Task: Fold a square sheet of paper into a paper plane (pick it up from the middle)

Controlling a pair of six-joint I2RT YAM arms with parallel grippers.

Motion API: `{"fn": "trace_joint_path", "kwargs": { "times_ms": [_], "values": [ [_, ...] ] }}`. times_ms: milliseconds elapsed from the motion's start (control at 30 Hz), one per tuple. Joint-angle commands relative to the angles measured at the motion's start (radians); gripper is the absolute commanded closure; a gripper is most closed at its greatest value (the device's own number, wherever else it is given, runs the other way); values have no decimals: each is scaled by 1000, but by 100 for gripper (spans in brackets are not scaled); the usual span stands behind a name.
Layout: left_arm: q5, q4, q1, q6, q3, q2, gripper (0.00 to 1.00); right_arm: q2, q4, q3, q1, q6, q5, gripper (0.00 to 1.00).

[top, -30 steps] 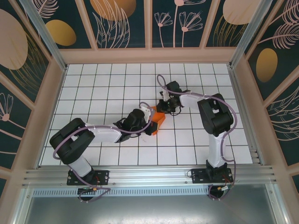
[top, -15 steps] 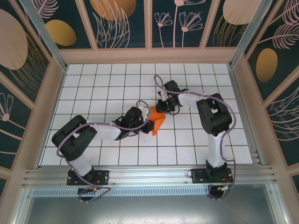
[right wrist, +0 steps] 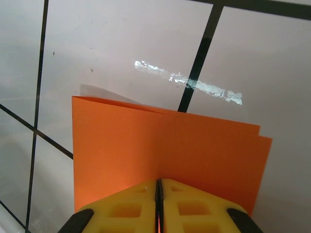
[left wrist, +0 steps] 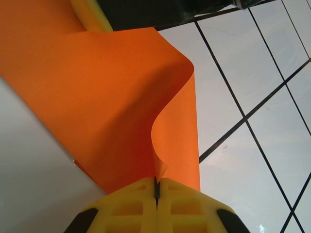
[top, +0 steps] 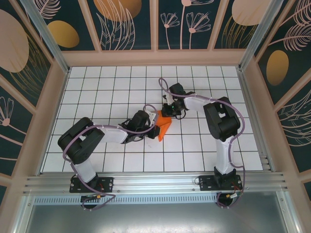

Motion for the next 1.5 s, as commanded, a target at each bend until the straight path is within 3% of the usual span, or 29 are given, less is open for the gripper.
{"fn": "trace_joint_path", "kwargs": {
  "times_ms": [0, 1467],
  "values": [
    [-1, -29, 16, 39, 27, 9, 100, 39, -57, 7, 18, -21, 28, 88],
    [-19, -74, 32, 103, 53, 81, 99, 40, -62, 6, 21, -16, 13, 86]
  ]
}}
